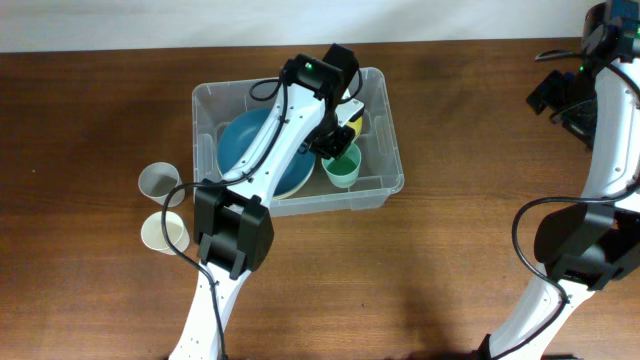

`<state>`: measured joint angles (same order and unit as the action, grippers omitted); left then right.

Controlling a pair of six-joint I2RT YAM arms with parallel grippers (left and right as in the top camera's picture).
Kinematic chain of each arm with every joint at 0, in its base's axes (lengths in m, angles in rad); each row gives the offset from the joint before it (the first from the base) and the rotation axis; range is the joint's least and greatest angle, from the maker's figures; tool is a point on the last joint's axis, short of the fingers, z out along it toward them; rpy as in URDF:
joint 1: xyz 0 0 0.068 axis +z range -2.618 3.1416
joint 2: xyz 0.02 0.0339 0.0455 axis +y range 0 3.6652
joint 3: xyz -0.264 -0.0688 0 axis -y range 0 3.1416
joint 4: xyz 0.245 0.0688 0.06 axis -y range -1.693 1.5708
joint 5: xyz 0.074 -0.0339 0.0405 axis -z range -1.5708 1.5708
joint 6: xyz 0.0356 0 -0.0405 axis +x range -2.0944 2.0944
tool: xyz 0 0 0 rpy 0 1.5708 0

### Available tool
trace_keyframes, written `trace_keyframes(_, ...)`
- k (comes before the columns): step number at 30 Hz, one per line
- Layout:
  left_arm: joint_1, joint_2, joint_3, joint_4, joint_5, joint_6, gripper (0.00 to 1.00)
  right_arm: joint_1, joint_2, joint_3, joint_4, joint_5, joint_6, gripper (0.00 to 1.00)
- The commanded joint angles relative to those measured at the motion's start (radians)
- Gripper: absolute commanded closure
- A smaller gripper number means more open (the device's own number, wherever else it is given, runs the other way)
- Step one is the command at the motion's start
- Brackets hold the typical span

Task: Pack container

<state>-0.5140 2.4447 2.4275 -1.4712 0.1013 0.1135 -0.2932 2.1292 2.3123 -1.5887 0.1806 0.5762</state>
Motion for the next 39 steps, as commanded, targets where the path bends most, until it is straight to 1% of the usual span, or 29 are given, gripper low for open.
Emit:
trace_keyframes(1,0.005,-0.002,-0.026,0.017,-0.017,-0.016,0.99,-0.001,0.005,-0.004,0.000,0.002,0.009,0.01)
trace_keyframes(7,0.005,-0.002,-0.075,0.061,-0.024,-0.023,0.99,-0.001,0.005,-0.004,0.000,0.002,0.009,0.01)
trace_keyframes(9,0.005,-0.002,-0.075,0.066,-0.026,-0.023,0.99,-0.001,0.005,-0.004,0.000,0.002,0.009,0.01)
trace_keyframes(12,0.005,-0.002,-0.075,0.070,-0.074,-0.053,0.99,-0.001,0.005,-0.004,0.000,0.002,0.009,0.01)
trace_keyframes(18,0.005,-0.002,-0.075,0.068,-0.075,-0.053,0.99,-0.001,0.005,-0.004,0.000,0.002,0.009,0.01)
trace_keyframes(20,0.005,-0.002,-0.075,0.068,-0.075,-0.053,0.92,-0.001,0.005,-0.004,0.000,0.002,0.009,0.01)
trace_keyframes(21,0.005,-0.002,-0.075,0.068,-0.075,-0.053,0.87,-0.001,0.005,-0.004,0.000,0.002,0.009,0.01)
trace_keyframes(23,0.004,-0.002,-0.075,0.068,-0.075,-0.053,0.73,-0.001,0.005,-0.004,0.000,0.002,0.008,0.01)
trace_keyframes(26,0.004,-0.002,-0.075,0.069,-0.075,-0.053,0.62,-0.001,0.005,-0.004,0.000,0.002,0.009,0.01)
trace_keyframes(30,0.004,-0.003,-0.074,0.071,-0.072,-0.053,0.61,-0.001,0.005,-0.004,0.000,0.002,0.008,0.01)
trace_keyframes(33,0.005,-0.004,-0.040,0.068,-0.064,-0.053,0.60,-0.001,0.005,-0.004,0.000,0.003,0.009,0.01)
trace_keyframes(39,0.005,-0.006,0.161,0.014,-0.065,-0.053,0.56,-0.001,0.005,-0.004,0.000,0.002,0.008,0.01)
